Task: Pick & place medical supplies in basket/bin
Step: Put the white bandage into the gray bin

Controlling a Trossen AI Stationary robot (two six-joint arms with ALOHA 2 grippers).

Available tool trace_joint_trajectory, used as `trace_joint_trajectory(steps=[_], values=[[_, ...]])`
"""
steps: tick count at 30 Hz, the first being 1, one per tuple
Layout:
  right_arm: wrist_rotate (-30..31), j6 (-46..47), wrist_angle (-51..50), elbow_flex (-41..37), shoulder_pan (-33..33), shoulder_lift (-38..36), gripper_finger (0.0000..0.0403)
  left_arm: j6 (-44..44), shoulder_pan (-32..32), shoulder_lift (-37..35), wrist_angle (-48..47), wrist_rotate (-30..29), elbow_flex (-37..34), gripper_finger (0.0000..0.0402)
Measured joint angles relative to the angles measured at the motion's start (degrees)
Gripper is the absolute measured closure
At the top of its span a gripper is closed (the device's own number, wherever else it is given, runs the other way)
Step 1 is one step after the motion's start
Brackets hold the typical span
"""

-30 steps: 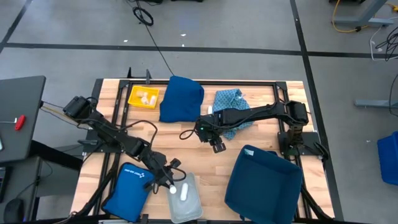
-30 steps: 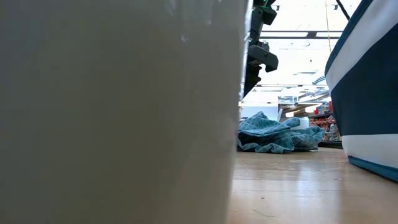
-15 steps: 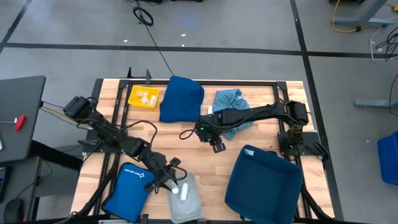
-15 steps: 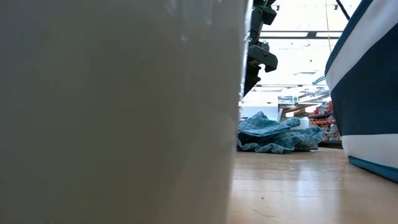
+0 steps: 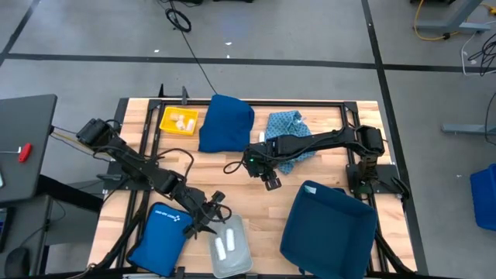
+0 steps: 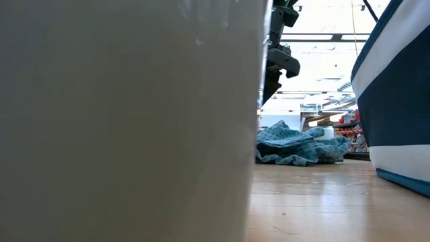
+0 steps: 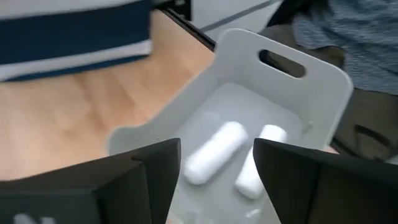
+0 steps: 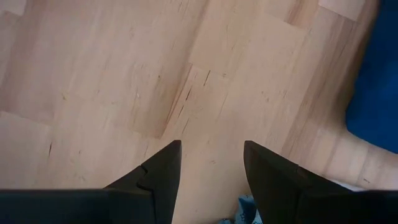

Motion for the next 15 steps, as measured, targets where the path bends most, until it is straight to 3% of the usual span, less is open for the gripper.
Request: trace_joint_trajectory(steps=[10, 15], values=[[0.0, 0.0, 0.46, 0.0, 0.0, 0.0, 0.0222, 3.79, 0.47, -6.34, -0.98, -11.61, -2.07, 0.0196], [-1.59, -0.18, 1.86, 0.0, -0.02, 0.0, 0.0222, 2.77, 3.57, -12.29, 4.19, -10.08, -7.43, 0.0197]])
